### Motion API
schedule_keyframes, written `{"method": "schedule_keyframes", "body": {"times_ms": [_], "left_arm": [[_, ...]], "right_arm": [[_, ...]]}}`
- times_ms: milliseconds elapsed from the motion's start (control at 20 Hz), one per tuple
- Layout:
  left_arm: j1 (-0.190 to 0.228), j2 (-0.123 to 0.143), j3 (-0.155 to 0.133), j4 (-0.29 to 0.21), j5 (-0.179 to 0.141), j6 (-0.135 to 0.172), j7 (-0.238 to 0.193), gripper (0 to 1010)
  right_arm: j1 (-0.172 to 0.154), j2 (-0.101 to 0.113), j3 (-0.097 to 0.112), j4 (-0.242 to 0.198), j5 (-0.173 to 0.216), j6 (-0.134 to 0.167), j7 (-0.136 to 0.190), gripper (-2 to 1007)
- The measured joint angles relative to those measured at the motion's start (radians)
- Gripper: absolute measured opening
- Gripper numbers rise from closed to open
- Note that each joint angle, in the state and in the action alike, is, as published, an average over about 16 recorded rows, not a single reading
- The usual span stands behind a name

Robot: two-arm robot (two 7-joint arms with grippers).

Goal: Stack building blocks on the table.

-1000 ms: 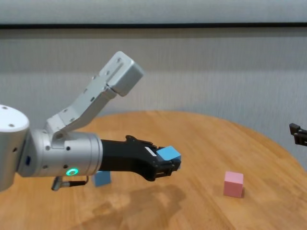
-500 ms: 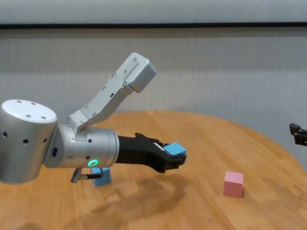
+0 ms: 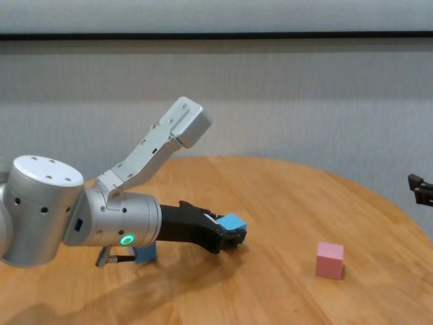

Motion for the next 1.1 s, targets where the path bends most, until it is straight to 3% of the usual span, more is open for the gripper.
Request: {"method": "schedule_keyframes", "body": {"times_ms": [300, 600, 900, 1100], "left_arm": [[-0.022, -0.017, -0.013, 0.060, 0.010, -0.020, 0.002, 393], [-0.031, -0.021, -0.023, 0.078, 0.021, -0.025, 0.007, 423], [-0.029, -0.018, -0.034, 0.069, 0.033, -0.023, 0.009, 532], [-0.010, 0.000, -0.045, 0.018, 0.035, -0.008, 0.005, 644]], "right_arm": [[0.000, 0.000, 0.000, 0.000, 0.000, 0.000, 0.000, 1004], [0.000, 0.000, 0.000, 0.000, 0.000, 0.000, 0.000, 1005], [0.000, 0.000, 0.000, 0.000, 0.000, 0.000, 0.000, 1005], [0.000, 0.000, 0.000, 0.000, 0.000, 0.000, 0.000, 1005]]}}
